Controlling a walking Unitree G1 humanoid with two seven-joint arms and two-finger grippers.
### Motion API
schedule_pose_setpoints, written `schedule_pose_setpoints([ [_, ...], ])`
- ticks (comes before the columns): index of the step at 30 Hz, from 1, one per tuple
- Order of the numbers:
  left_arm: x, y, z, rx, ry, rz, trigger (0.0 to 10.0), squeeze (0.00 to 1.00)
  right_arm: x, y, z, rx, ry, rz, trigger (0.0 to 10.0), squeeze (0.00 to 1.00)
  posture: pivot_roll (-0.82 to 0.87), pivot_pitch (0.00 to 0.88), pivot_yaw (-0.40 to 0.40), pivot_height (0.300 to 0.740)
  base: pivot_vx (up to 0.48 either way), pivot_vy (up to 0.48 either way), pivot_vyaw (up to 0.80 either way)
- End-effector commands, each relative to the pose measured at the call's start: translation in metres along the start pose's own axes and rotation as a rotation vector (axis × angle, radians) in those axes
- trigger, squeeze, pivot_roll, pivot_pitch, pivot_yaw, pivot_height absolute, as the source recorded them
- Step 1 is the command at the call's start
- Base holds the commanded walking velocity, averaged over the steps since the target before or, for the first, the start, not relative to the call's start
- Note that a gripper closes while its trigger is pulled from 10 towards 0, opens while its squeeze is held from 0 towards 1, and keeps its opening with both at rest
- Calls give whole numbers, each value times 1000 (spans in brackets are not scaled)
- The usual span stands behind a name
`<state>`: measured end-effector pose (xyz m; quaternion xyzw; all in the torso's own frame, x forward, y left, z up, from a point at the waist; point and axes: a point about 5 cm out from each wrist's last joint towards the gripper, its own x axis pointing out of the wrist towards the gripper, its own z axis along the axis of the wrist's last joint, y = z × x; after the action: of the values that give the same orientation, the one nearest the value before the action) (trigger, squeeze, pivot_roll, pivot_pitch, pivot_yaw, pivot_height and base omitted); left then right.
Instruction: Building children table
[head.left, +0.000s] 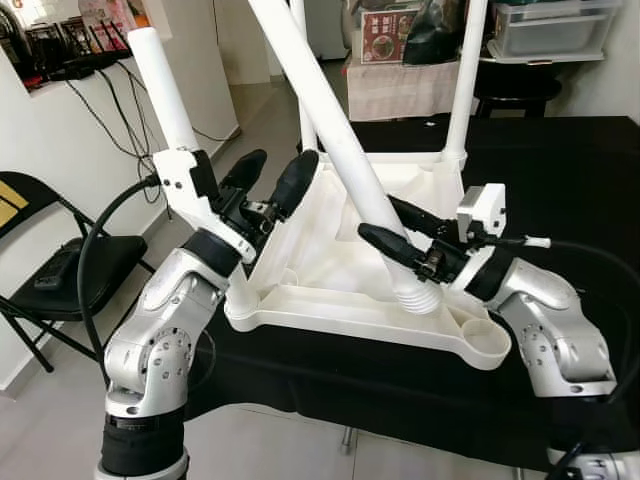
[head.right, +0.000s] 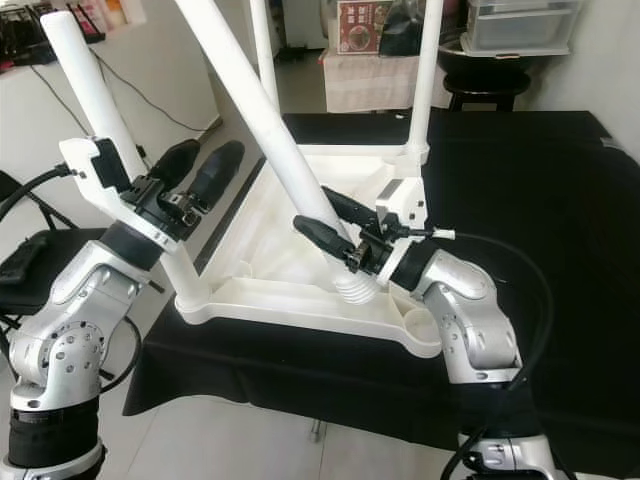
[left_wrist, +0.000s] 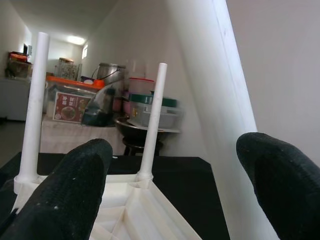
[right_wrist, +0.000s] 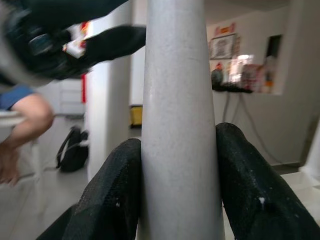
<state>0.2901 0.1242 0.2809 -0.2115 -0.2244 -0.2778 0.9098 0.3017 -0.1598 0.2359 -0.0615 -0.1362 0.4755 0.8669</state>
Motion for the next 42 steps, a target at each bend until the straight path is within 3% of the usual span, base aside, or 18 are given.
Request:
schedule_pose_setpoints([
  [1,1,3,1,16,-5,19,10000,0,4,8,4,-17,-16,58,10000,0,-156,24,93,740,0,0,0],
  [9,2,0,-1,8,4,2,10000,0,1,16,2,-50,50,141,10000,0,-156,26,96,740,0,0,0],
  [31,4,-6,0,8,-1,-44,10000,0,-1,21,1,-67,82,181,10000,0,-160,31,97,740,0,0,0],
  [32,4,-5,0,0,-9,-42,0,0,-1,22,1,-66,87,194,10000,0,-160,31,97,740,0,0,0],
  [42,3,-8,1,-39,-26,-68,0,0,-2,25,-1,-64,97,206,10000,0,-173,34,98,740,0,0,0],
])
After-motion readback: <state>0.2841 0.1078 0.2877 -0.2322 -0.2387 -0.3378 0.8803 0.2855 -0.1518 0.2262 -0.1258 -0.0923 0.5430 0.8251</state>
